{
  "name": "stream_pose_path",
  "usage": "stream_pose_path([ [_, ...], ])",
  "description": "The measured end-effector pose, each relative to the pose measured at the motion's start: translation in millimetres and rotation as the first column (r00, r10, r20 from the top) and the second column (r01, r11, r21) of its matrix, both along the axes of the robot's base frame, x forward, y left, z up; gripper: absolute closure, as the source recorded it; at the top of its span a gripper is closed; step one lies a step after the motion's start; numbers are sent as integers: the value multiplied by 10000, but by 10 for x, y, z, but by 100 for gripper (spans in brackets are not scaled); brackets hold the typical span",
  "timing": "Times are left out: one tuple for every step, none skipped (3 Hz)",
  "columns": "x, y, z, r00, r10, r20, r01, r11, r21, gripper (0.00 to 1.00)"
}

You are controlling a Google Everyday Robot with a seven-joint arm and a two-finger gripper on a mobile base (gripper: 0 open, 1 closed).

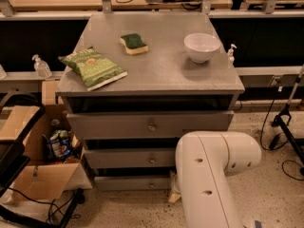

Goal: Open bottom drawer

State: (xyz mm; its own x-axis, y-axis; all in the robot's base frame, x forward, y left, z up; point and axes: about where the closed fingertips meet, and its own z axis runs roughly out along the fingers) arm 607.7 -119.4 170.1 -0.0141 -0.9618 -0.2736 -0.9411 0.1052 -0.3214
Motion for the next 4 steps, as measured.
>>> stream_pose_path([
  [-1,1,-1,10000,1,-1,-1,10000,0,0],
  [-8,8,-9,10000,9,-16,-9,10000,4,14],
  [-61,7,-13,9998,21,-175,-23,9999,-114,45],
  [-374,-46,67,9934,-62,-1141,-37,9962,-867,68],
])
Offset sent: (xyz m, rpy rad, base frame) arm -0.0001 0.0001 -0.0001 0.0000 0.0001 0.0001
